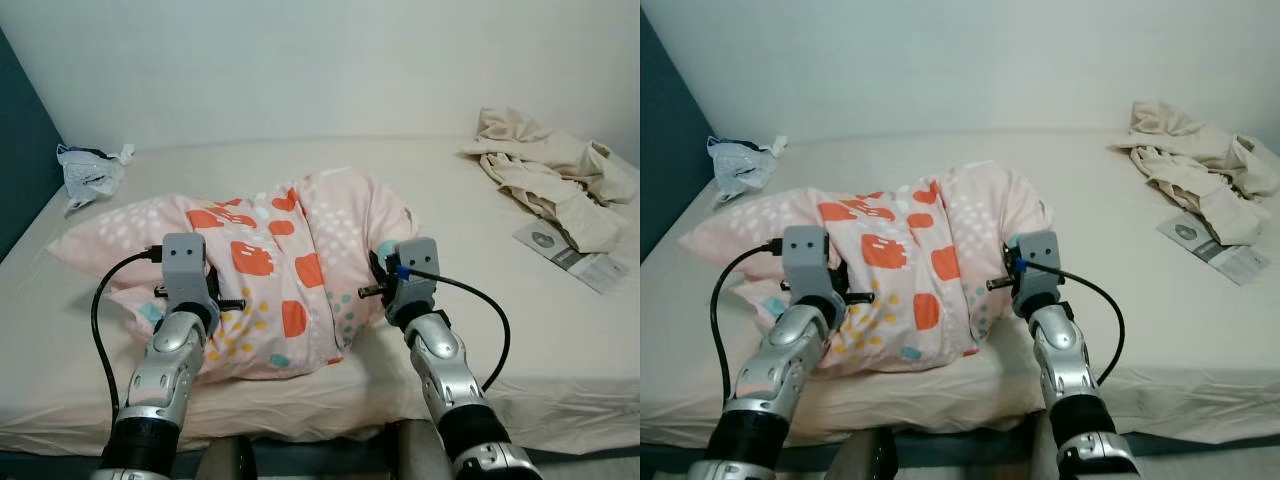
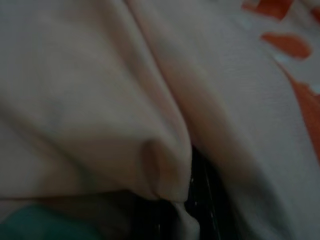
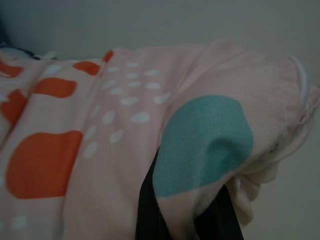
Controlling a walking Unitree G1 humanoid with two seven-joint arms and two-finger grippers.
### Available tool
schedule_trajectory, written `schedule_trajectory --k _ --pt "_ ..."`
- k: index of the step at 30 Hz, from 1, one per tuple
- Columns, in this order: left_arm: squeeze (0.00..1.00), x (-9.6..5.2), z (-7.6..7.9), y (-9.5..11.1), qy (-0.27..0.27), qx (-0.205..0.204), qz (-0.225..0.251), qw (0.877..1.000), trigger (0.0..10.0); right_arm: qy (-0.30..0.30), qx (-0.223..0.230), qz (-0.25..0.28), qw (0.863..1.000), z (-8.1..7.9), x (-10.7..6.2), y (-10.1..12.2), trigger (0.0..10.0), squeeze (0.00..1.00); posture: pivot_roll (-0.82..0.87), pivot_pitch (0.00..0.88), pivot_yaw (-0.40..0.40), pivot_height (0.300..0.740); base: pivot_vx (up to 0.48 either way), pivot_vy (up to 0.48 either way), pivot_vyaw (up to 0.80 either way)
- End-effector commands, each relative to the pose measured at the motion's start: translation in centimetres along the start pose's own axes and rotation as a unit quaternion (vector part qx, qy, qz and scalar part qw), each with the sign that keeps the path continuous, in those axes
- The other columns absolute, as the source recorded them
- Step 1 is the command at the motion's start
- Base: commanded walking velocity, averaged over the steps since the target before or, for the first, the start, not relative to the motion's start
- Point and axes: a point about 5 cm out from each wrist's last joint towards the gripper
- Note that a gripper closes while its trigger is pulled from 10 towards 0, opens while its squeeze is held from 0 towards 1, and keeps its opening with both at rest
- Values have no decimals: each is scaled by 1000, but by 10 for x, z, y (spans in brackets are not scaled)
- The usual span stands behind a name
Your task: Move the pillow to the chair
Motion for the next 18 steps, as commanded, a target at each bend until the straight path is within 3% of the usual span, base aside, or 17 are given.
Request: schedule_trajectory --k 1,3,5,11,18 --pt "0 0 19 -4 -29 9 -15 999 10000 9 9 -13 1000 -10 -2 -6 10000 0 11 3 29 581 0 0 0" --pt "0 0 20 -3 -25 9 -11 1000 10000 4 10 -10 1000 -9 -3 -5 10000 0 10 3 29 581 0 0 0" --pt "0 -3 28 9 -31 -18 31 999 10000 -3 29 0 1000 -10 -5 -3 10000 0 12 5 25 591 0 0 0" --pt "0 -9 36 15 -55 -46 55 996 10000 -4 21 0 1000 -13 -7 -3 10000 0 15 6 25 616 0 0 0" --pt "0 -13 38 16 -55 -21 69 996 10000 -10 24 -4 1000 -13 -9 -3 10000 0 22 11 22 641 0 0 0"
Point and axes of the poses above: a point about 5 cm out from each wrist's last joint towards the gripper, its own x axis pointing out of the wrist towards the gripper, its own y axis along the axis of the wrist's last joint, z = x × y, and after that the axes turned 11 degrees about x, right-handed
